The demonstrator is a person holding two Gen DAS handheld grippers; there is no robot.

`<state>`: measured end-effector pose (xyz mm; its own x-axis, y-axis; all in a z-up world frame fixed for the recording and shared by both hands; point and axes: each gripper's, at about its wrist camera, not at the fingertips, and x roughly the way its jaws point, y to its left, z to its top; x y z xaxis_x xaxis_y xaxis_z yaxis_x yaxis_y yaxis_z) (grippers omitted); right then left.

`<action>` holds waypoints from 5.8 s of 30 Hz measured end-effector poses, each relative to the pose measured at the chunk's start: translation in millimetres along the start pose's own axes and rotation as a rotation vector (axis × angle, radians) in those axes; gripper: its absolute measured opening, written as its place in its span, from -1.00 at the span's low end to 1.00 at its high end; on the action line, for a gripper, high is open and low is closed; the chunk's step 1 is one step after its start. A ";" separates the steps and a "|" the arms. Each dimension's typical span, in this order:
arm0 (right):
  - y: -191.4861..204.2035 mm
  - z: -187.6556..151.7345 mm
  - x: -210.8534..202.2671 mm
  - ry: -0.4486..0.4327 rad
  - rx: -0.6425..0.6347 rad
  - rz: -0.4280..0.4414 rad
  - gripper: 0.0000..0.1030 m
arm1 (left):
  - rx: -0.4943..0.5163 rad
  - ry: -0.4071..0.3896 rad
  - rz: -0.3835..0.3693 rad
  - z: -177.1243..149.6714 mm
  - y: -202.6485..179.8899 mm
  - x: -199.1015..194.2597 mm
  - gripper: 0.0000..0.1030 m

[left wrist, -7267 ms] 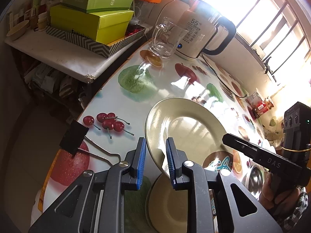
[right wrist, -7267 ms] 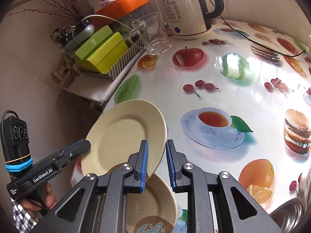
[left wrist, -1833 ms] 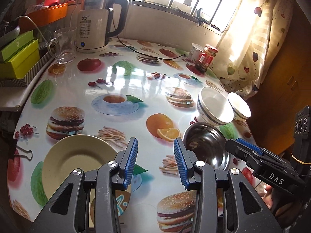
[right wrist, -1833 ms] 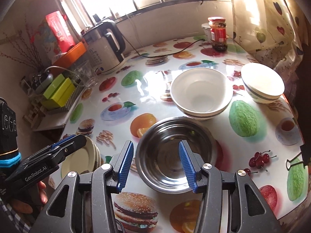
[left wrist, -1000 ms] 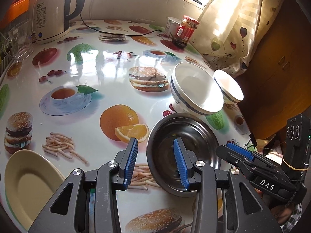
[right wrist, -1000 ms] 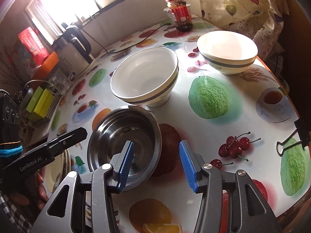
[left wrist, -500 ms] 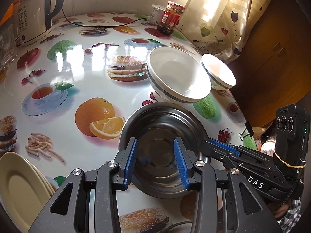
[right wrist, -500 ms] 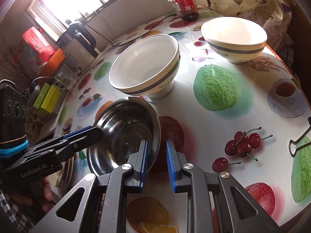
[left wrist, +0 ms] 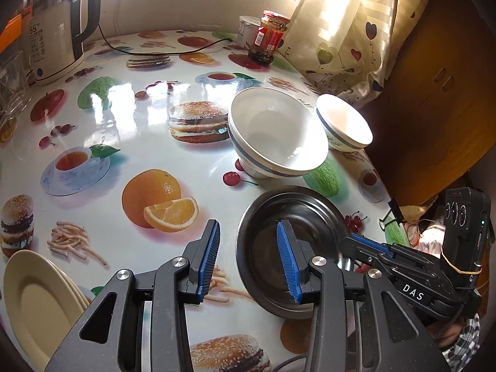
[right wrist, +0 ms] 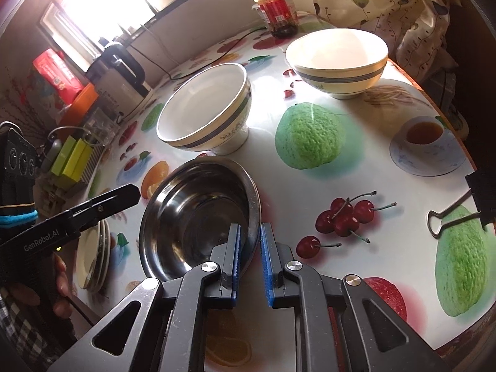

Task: Organize plates and bowls

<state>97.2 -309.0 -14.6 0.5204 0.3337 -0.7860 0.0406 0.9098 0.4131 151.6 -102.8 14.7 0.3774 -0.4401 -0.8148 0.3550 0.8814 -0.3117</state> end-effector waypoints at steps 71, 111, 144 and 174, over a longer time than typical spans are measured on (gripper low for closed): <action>11.0 110.6 46.2 -0.006 0.063 -0.032 -0.71 | -0.031 0.007 -0.037 87.6 22.5 51.5 -0.64; 25.5 84.1 -16.6 -0.088 0.049 -0.012 -0.71 | 0.013 -0.079 -0.068 69.7 -4.9 -3.6 -0.64; 17.6 19.3 -39.2 -0.061 0.092 -0.021 -0.71 | 0.029 -0.024 -0.079 14.9 -21.3 -10.1 -0.64; 9.5 5.3 -22.2 0.001 0.116 -0.023 -0.66 | 0.011 0.043 -0.059 1.4 -21.4 8.6 -0.64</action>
<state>90.6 -309.1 9.3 0.5173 0.3134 -0.7963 0.1513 0.8824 0.4456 148.4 -125.6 15.1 0.3180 -0.4834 -0.8156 0.3847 0.8520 -0.3550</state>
